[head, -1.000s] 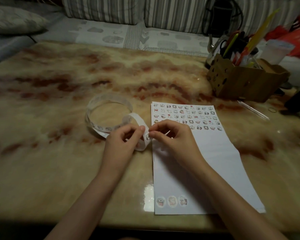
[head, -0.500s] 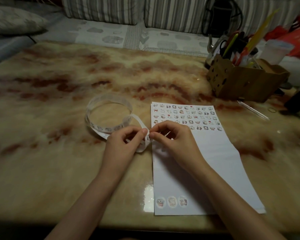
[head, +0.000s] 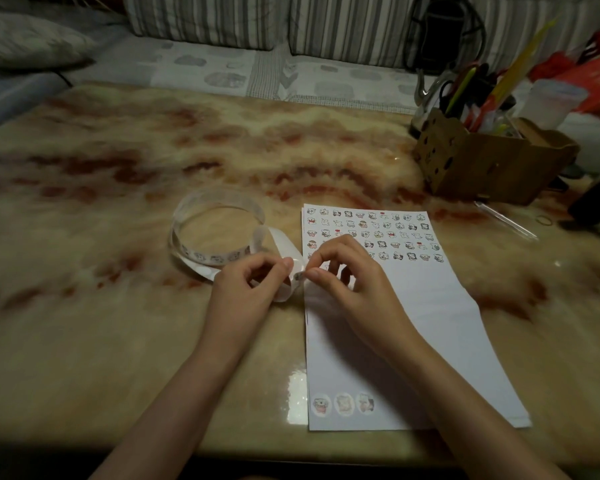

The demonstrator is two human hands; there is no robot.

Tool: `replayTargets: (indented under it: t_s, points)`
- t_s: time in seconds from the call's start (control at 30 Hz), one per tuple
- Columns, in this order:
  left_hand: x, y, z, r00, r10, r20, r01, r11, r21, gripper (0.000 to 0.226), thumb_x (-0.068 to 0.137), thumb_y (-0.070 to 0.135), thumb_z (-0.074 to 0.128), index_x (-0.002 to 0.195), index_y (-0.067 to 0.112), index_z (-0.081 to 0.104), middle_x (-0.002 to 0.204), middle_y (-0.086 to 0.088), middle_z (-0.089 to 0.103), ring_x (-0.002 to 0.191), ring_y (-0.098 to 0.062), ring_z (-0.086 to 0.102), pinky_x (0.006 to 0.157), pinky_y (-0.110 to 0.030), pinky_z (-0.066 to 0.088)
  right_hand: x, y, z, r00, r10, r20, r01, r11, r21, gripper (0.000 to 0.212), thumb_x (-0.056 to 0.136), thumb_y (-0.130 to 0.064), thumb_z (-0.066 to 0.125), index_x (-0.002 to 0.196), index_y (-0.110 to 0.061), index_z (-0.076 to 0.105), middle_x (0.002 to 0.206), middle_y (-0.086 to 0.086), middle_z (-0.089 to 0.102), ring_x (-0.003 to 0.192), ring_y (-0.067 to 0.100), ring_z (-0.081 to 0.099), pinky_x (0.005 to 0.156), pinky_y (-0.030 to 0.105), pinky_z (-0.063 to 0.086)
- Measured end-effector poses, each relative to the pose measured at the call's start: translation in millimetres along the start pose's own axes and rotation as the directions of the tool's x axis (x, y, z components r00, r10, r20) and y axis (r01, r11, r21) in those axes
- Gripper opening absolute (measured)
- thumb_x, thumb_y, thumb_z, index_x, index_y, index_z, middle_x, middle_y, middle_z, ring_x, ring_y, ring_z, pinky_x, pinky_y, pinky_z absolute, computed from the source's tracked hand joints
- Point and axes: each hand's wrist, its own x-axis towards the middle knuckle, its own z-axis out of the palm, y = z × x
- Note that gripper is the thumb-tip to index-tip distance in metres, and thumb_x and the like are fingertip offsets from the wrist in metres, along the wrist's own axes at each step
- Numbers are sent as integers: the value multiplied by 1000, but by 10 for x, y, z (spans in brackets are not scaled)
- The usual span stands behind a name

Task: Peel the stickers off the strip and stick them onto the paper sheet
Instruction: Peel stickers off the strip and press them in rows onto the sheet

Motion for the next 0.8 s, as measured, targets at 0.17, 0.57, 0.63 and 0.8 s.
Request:
replayTargets:
  t_s: [0.17, 0.57, 0.63, 0.8]
  points:
    - [-4, -4, 3, 1000, -29, -8, 29, 1000, -7, 19, 88, 17, 63, 71, 11, 68, 58, 8, 65, 55, -1, 58, 59, -10, 42, 68, 10, -176, 977, 209, -35, -197, 956, 218, 14, 91, -12, 61, 79, -19, 61, 81, -9, 72, 68, 6, 54, 57, 24, 45]
    - [-5, -24, 11, 999, -52, -14, 52, 997, 51, 18, 88, 22, 63, 74, 13, 70, 63, 8, 67, 61, -4, 59, 62, -13, 43, 303, 286, -506, 884, 467, -13, -467, 884, 21, 8, 83, -6, 68, 76, -7, 71, 55, -9, 65, 41, 4, 47, 46, 17, 42]
    - [-6, -25, 10, 999, -52, -7, 53, 997, 48, 19, 88, 22, 63, 73, 12, 70, 64, 5, 66, 61, -5, 59, 62, -15, 43, 306, 296, -481, 878, 478, -6, -478, 878, -25, 7, 83, -8, 68, 77, -7, 73, 62, -6, 68, 43, 3, 46, 47, 13, 38]
    - [2, -23, 18, 999, -42, -8, 42, 996, 73, 20, 88, 23, 63, 74, 9, 69, 61, 4, 65, 59, -3, 56, 61, -11, 40, 294, 311, -443, 879, 477, -11, -477, 876, -77, 8, 79, -12, 69, 73, -10, 75, 64, -6, 69, 43, 1, 45, 42, 9, 32]
